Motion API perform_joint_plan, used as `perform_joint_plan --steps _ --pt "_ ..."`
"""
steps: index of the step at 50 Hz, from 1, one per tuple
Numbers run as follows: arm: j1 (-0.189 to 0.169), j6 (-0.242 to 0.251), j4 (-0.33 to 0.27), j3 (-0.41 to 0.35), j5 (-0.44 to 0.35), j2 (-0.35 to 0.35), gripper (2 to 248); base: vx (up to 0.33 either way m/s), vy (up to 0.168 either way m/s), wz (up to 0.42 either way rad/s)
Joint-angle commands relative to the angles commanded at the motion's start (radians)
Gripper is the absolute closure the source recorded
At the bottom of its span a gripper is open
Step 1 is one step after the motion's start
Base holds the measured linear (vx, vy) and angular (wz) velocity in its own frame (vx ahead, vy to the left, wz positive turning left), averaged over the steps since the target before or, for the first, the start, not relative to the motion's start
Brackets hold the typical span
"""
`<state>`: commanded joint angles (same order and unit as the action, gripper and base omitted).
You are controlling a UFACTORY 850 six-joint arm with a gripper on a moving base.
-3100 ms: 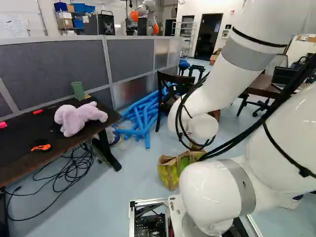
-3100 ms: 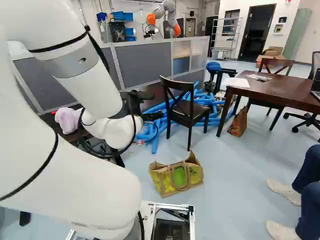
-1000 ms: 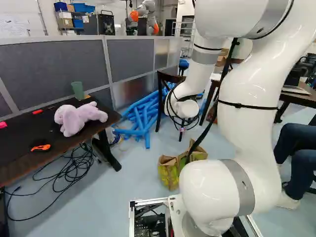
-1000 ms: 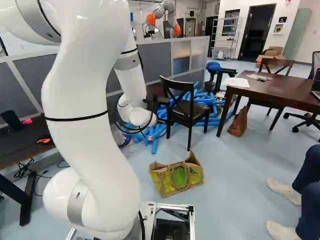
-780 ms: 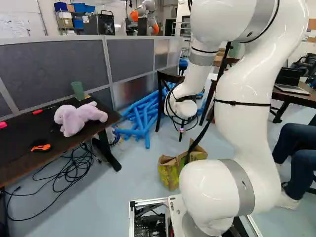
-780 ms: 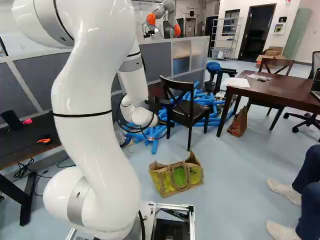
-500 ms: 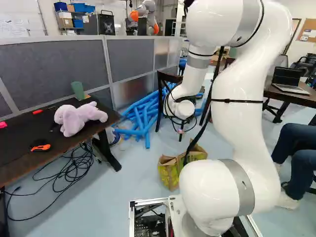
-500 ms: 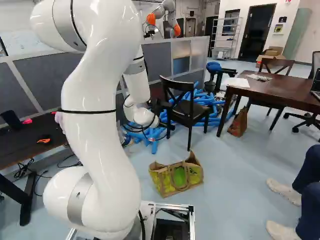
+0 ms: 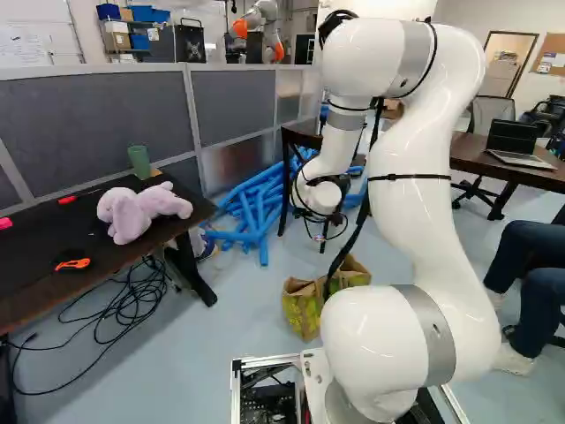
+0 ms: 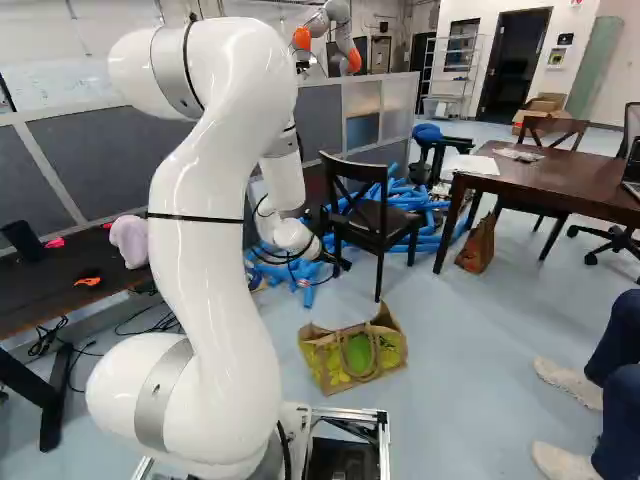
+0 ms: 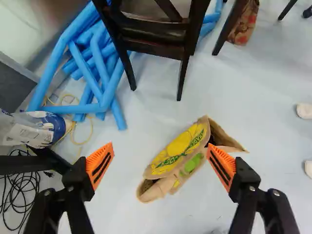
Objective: Pick up the bag on the ground and place it on the table
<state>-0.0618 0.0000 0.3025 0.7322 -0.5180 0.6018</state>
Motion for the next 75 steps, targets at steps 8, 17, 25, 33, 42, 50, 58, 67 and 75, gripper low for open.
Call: perform_joint_plan --steps 8,17,25,33,42,50,58,67,75 --pt "0.001 0.000 0.027 0.030 0.024 0.039 3 0.000 0.000 0.000" --pt "0.002 0.000 0.059 0.064 0.051 0.082 3 0.000 0.000 0.000" --pt "0.002 0.000 0.089 0.096 0.076 0.121 3 0.000 0.000 0.000" --pt "0.003 0.000 0.117 0.126 0.099 0.158 3 0.000 0.000 0.000" --pt "0.004 0.000 0.149 0.161 0.126 0.200 3 0.000 0.000 0.000" --pt "0.004 0.000 0.178 0.193 0.150 0.237 3 0.000 0.000 0.000" --pt "0.005 0.000 0.206 0.225 0.174 0.273 3 0.000 0.000 0.000" --pt "0.006 0.000 0.233 0.257 0.196 0.312 3 0.000 0.000 0.000" --pt "0.006 0.000 0.252 0.278 0.212 0.343 3 0.000 0.000 0.000"
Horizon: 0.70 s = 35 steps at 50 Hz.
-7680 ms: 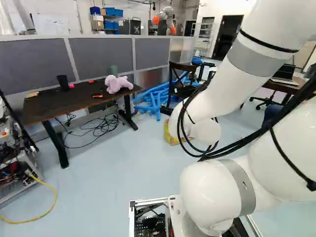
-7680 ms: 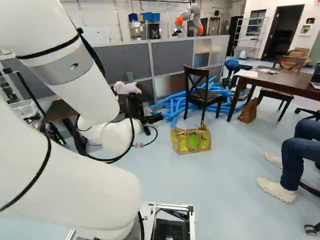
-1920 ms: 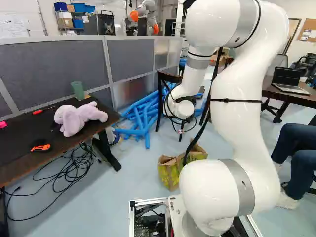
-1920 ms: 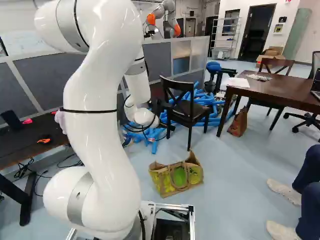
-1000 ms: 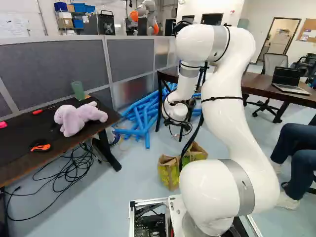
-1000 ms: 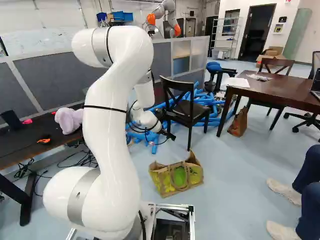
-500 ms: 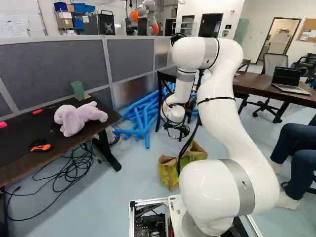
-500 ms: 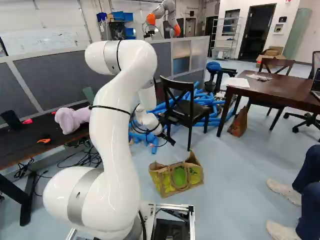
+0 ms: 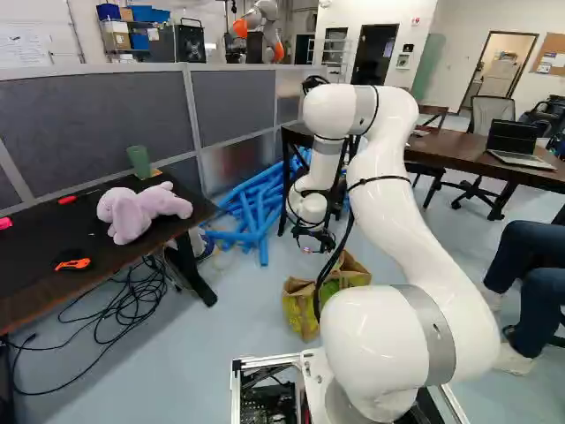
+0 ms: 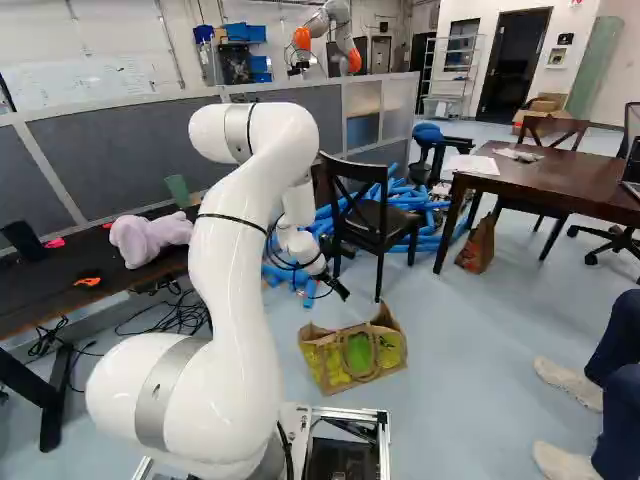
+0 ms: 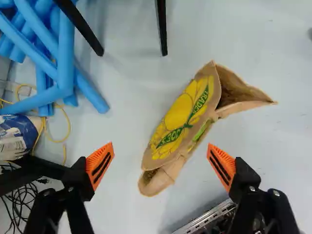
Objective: Pick up the bag on the ground and place it on the table
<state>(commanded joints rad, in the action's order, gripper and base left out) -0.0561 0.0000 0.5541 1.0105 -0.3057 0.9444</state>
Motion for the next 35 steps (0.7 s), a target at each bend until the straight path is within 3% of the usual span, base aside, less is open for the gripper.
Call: perform_joint_plan --steps 10,35 --pt "0.000 -0.032 0.022 0.026 0.019 0.038 3 0.000 0.000 0.000" --pt "0.000 -0.284 0.074 0.093 0.056 0.133 3 0.000 0.000 0.000"
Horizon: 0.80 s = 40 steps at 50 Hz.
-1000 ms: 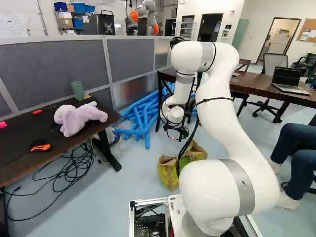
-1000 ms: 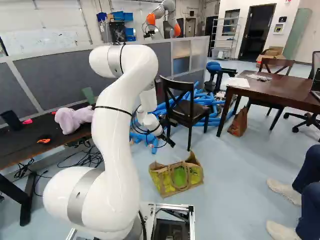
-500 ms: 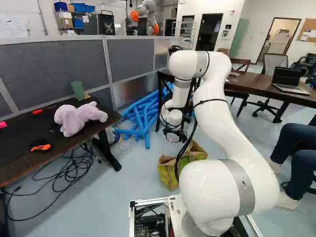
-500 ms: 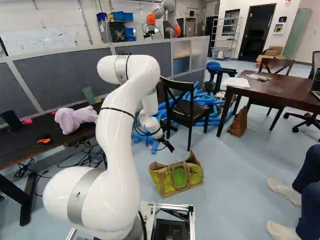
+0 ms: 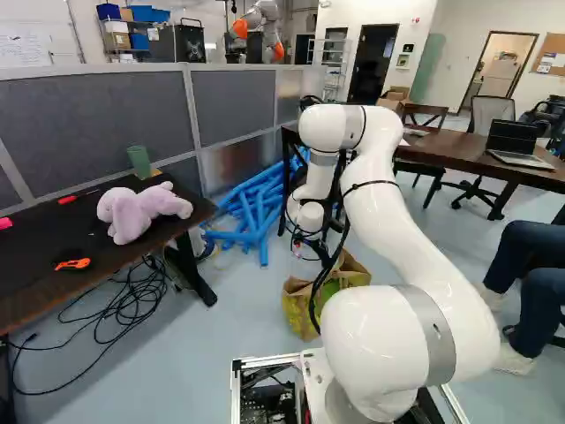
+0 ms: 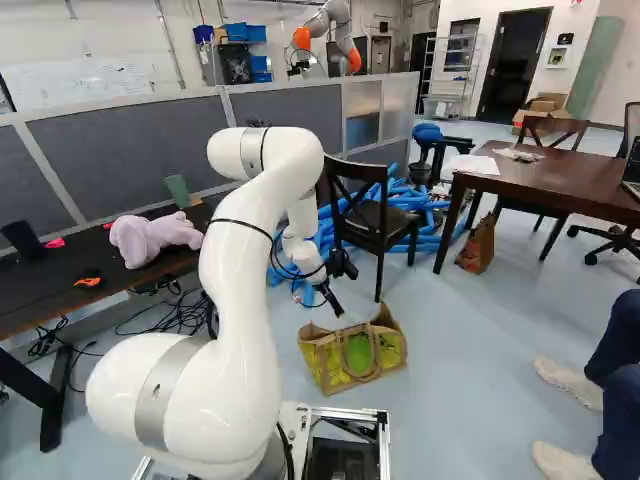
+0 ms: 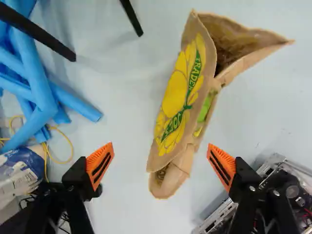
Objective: Pick up the bag on the ground and place it on the table
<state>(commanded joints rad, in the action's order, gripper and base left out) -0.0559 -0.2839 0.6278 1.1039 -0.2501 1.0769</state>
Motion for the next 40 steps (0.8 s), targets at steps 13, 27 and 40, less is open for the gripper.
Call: perform_joint_plan --steps 13,27,40 --pt "0.000 -0.131 0.018 0.037 0.005 0.049 3 0.000 0.000 0.000" --pt "0.000 -0.156 0.023 0.078 0.005 0.102 3 0.000 0.000 0.000" --pt "0.000 -0.157 0.023 0.116 0.005 0.151 3 0.000 0.000 0.000"
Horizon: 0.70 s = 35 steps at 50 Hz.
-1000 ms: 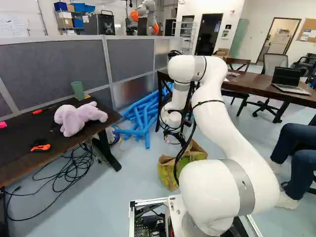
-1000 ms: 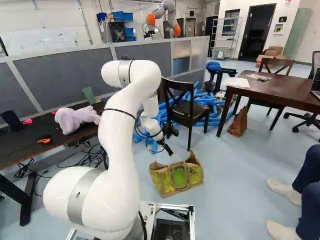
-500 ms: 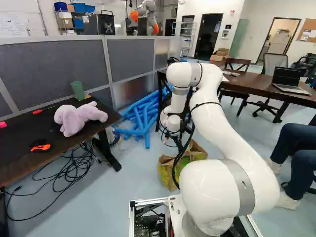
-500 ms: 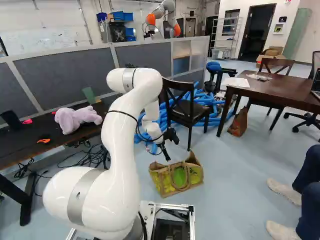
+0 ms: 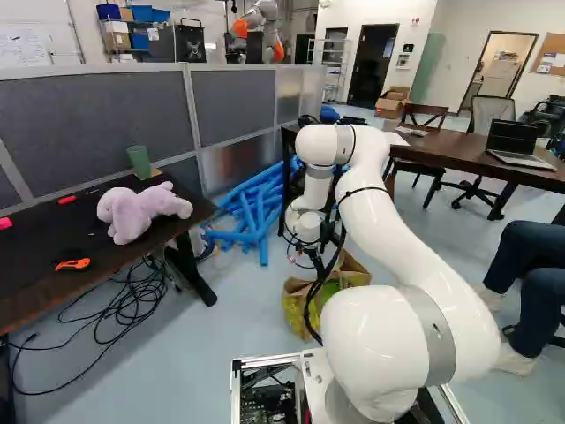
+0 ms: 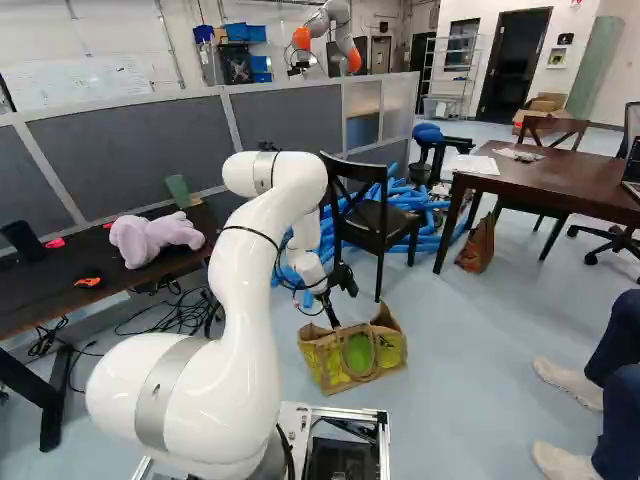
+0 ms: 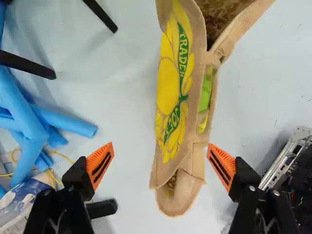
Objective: Pick up the bag on the ground and place it on the table
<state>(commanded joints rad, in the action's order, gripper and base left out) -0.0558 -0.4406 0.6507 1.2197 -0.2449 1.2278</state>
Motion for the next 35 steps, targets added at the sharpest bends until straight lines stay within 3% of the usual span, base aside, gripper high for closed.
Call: perform_joint_plan --steps 35 --pt "-0.027 0.000 0.000 0.119 0.000 0.134 3 0.000 0.000 0.000"
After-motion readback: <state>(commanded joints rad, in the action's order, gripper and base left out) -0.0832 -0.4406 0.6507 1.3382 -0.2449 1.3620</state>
